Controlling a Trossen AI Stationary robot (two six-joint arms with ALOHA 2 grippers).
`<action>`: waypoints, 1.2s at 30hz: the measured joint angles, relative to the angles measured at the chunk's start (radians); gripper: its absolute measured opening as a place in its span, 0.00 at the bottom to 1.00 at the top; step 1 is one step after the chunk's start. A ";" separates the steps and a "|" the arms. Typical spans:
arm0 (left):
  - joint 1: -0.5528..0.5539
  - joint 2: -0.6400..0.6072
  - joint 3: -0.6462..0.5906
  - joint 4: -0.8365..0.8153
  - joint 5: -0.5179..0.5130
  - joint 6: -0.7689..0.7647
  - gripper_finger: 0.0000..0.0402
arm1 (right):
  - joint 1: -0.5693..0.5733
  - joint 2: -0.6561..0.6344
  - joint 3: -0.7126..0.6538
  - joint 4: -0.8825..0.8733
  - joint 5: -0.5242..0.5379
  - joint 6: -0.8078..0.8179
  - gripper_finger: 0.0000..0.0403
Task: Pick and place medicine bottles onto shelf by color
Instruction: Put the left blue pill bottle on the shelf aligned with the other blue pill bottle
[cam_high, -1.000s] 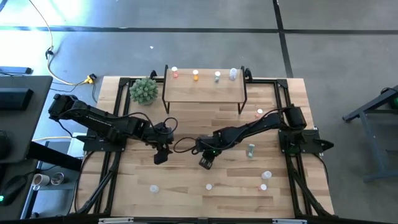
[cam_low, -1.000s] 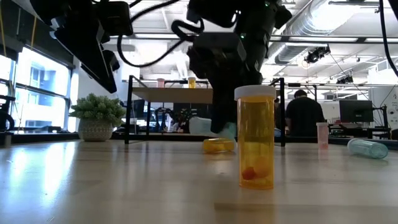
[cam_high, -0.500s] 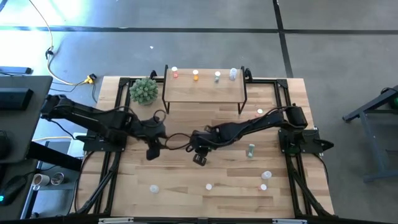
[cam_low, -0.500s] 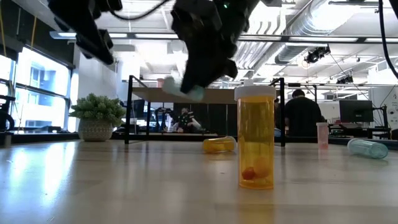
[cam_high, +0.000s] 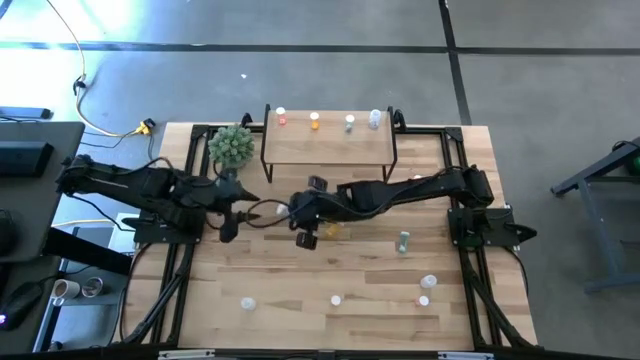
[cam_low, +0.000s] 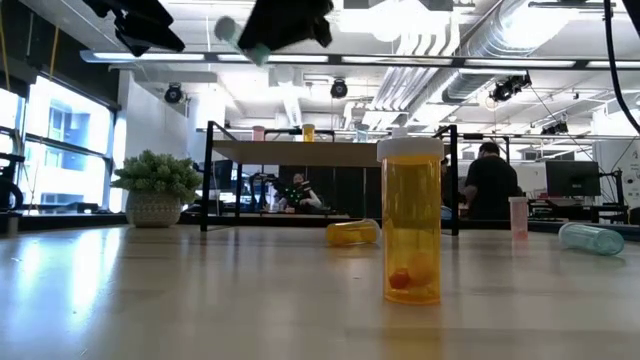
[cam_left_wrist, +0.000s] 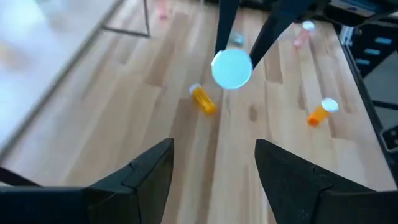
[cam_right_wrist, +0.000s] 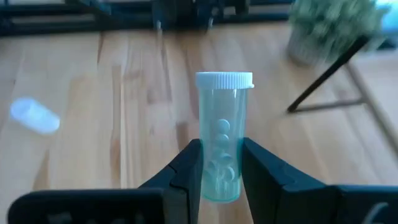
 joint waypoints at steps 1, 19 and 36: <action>0.000 -0.012 -0.004 0.007 -0.010 0.012 0.54 | -0.003 0.000 0.013 0.007 0.002 -0.023 0.20; -0.001 -0.131 -0.333 0.661 -0.030 0.249 0.54 | -0.018 0.000 0.107 0.116 -0.030 -0.280 0.20; -0.001 -0.129 -0.458 1.105 0.052 0.353 0.54 | -0.018 0.000 0.107 0.190 -0.057 -0.274 0.20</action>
